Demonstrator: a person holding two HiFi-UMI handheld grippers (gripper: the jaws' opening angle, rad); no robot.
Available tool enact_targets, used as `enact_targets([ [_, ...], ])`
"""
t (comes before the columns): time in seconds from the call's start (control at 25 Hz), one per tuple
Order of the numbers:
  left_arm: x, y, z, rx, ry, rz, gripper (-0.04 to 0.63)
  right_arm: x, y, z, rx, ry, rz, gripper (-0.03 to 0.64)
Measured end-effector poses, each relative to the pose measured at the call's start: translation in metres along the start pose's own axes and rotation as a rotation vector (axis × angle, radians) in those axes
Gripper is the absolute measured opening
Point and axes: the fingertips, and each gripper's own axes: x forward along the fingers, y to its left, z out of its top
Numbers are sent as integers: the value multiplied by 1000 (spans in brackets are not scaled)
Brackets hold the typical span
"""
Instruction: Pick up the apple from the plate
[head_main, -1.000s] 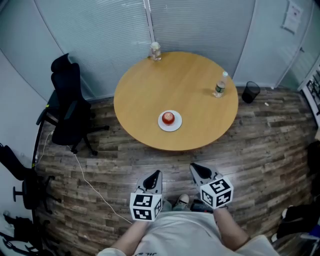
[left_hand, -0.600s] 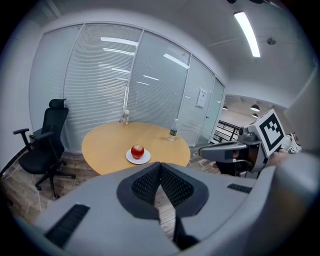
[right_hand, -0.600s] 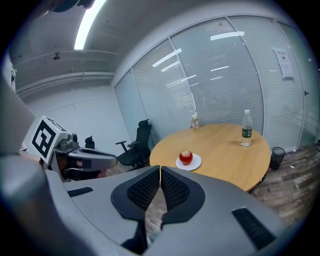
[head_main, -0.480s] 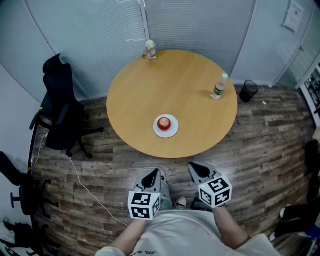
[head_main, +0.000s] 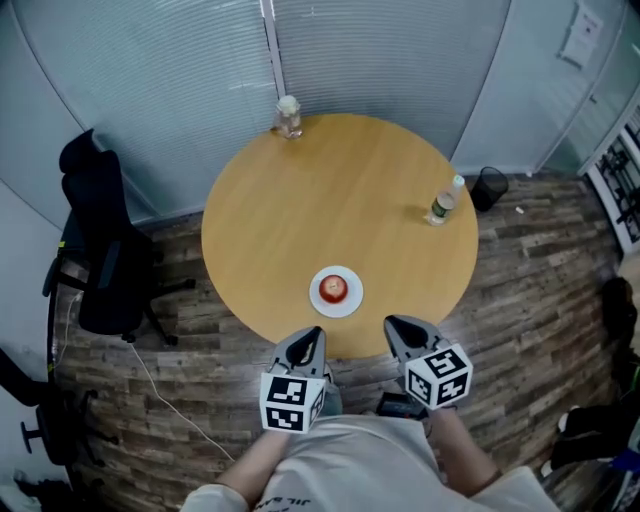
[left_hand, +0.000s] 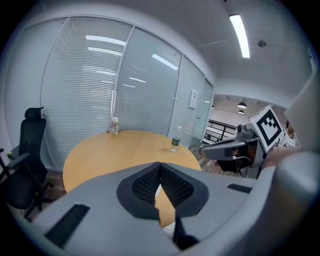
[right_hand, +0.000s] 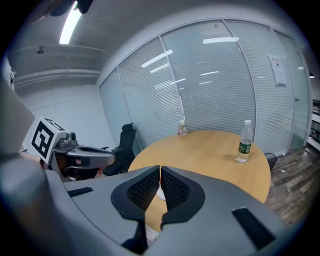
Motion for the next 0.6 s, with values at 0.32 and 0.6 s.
enact_targets([
  [0.32, 22, 42, 20, -19, 5, -23, 3, 37, 3, 34, -23, -18, -28, 32],
  [0.6, 41, 42, 28, -45, 12, -11, 3, 46, -18, 28, -1, 26, -21, 32],
])
